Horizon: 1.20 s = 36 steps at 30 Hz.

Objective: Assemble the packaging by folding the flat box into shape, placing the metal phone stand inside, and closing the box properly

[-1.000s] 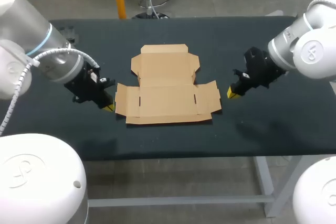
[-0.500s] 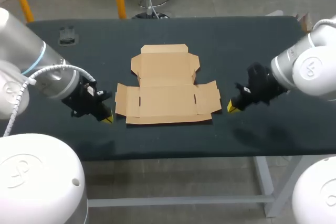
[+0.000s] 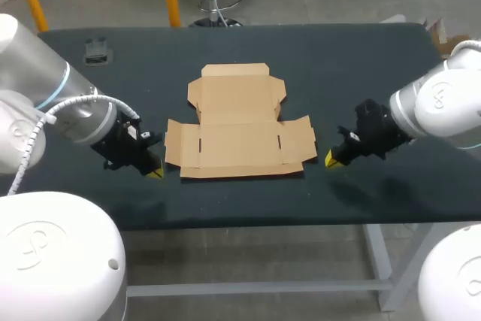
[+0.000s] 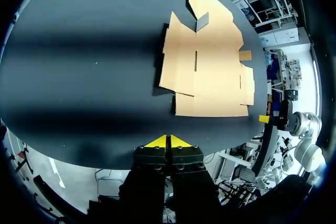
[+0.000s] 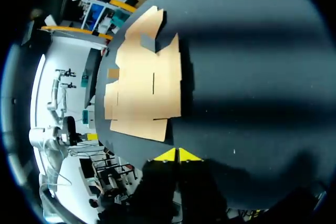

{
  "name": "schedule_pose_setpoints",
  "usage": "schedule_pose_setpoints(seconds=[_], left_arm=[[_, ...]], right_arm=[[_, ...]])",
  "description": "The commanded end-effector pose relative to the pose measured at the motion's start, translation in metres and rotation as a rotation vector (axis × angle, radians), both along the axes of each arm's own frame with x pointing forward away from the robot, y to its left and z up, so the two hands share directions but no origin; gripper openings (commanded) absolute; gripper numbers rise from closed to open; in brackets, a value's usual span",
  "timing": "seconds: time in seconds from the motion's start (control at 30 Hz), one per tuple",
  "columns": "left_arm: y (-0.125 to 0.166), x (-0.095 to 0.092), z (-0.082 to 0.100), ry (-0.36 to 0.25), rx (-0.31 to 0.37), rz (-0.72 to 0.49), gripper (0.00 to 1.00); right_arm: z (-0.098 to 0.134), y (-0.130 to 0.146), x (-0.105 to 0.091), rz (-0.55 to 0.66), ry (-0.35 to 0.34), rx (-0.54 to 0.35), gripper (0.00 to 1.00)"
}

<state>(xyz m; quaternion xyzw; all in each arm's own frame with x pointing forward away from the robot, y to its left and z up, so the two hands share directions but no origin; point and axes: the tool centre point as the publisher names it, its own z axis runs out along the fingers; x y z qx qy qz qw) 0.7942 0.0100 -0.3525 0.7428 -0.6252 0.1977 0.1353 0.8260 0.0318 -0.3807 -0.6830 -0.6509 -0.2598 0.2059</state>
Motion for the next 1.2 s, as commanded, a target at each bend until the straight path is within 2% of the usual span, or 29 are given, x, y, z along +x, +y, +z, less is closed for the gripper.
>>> schedule_pose_setpoints(seconds=[0.03,0.3,0.53,0.8,1.2], left_arm=[[-0.001,0.000,0.000,0.000,0.004,0.001,0.00],[-0.007,-0.001,-0.012,0.037,-0.045,-0.012,0.00],[-0.011,-0.005,-0.019,0.048,-0.074,-0.019,0.00],[-0.017,-0.002,-0.030,0.075,-0.096,-0.029,0.00],[-0.021,0.003,-0.040,0.096,-0.126,-0.042,0.00]], right_arm=[[0.001,-0.002,0.000,0.003,0.002,0.006,0.00],[-0.009,0.012,0.003,-0.015,0.026,-0.012,0.00],[-0.020,0.020,0.001,-0.005,0.038,0.014,0.00],[-0.034,0.024,0.000,0.002,0.058,0.047,0.00],[-0.039,0.039,0.002,0.009,0.070,0.077,0.00]])
